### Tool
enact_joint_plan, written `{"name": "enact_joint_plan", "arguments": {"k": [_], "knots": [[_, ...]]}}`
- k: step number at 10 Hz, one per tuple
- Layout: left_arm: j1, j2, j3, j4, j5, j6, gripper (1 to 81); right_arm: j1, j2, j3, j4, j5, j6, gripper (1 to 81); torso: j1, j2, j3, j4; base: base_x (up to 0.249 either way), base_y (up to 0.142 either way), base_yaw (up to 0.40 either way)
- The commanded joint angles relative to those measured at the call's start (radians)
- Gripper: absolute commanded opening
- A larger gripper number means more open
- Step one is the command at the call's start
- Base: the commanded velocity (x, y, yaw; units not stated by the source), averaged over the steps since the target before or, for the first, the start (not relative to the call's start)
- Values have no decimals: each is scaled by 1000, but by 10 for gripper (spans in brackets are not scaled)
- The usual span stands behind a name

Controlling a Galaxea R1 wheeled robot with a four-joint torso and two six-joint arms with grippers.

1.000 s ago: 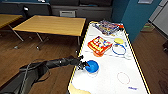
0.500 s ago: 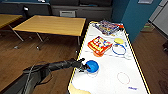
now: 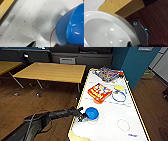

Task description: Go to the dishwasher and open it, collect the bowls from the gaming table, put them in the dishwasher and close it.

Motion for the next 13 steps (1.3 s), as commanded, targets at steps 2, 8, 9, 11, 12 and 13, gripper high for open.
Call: {"name": "enact_joint_plan", "arguments": {"k": [2,8,9,11,12,13], "knots": [[-133,23,115,152,103,-113,10,45,-63,20,-26,-67,-3,10,0,0,0,0,0,0,0],[-305,-218,536,209,175,-81,10,42,-57,20,-27,-68,-6,10,0,0,0,0,0,0,0],[-312,-275,605,210,176,-64,10,33,-52,14,-29,-68,-6,10,0,0,0,0,0,0,0],[-312,-443,776,204,180,0,10,15,-49,6,-29,-68,-6,10,0,0,0,0,0,0,0],[-306,-528,859,200,181,28,10,4,-47,0,-29,-70,-6,10,0,0,0,0,0,0,0],[-284,-625,943,200,181,54,10,-8,-34,-12,-30,-71,-7,10,0,0,0,0,0,0,0]]}}
